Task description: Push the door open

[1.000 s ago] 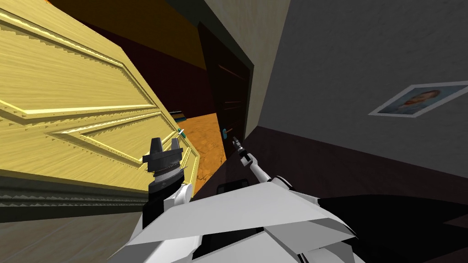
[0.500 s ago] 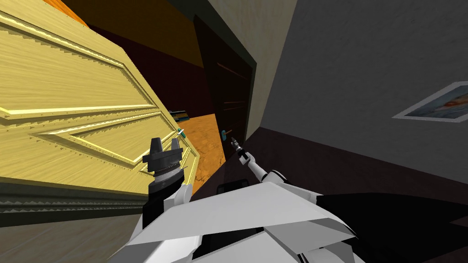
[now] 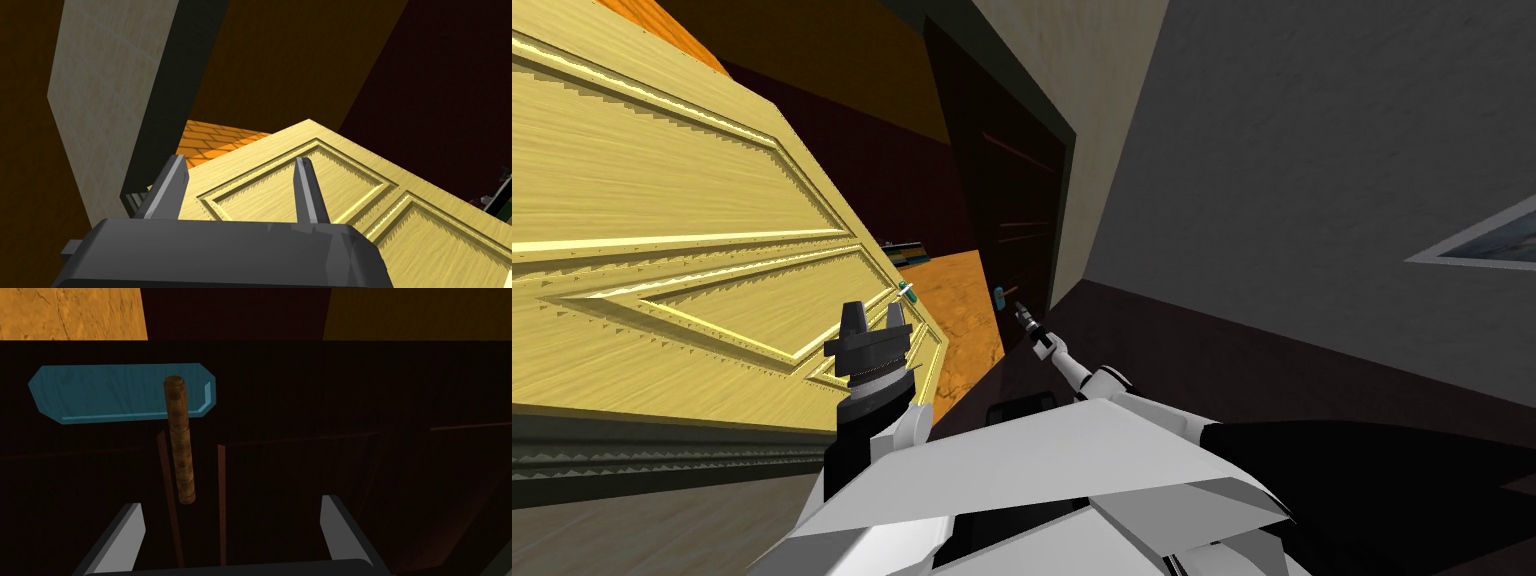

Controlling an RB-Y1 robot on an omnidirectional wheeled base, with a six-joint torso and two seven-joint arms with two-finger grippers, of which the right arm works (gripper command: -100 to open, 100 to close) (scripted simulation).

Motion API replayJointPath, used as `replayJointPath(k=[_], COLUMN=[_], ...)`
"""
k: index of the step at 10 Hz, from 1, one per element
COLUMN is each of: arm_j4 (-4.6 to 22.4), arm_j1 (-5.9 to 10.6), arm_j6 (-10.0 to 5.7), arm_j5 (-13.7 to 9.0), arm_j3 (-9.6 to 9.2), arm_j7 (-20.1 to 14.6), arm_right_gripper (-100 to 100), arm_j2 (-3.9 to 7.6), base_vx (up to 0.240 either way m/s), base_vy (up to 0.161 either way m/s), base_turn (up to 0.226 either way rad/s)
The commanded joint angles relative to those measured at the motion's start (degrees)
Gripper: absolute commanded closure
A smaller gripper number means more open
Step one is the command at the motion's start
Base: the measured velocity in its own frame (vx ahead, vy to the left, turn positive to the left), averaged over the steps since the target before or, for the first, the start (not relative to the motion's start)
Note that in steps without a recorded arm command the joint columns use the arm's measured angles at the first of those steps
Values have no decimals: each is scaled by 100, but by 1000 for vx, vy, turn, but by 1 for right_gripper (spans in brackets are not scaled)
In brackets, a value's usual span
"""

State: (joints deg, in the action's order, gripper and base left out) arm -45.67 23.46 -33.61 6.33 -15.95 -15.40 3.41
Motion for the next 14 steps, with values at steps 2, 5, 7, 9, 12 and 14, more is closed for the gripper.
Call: replayJointPath(k=[2,5,7,9,12,14], arm_j4=[358,669,943,1109,1456,1629], arm_j1=[249,450,627,734,958,1070], arm_j6=[43,52,60,65,75,80], arm_j5=[0,-1,-1,-1,-2,-3], arm_j3=[-72,-121,-164,-190,-244,-271], arm_j7=[-75,-119,-157,-180,-229,-253], arm_right_gripper=[-100,-100,-100,-100,-100,-100], arm_j2=[-45,-102,-161,-201,-293,-346], base_vx=[99,56,72,70,65,64], base_vy=[-117,-94,-103,-94,-95,-90], base_turn=[86,52,67,55,62,41])
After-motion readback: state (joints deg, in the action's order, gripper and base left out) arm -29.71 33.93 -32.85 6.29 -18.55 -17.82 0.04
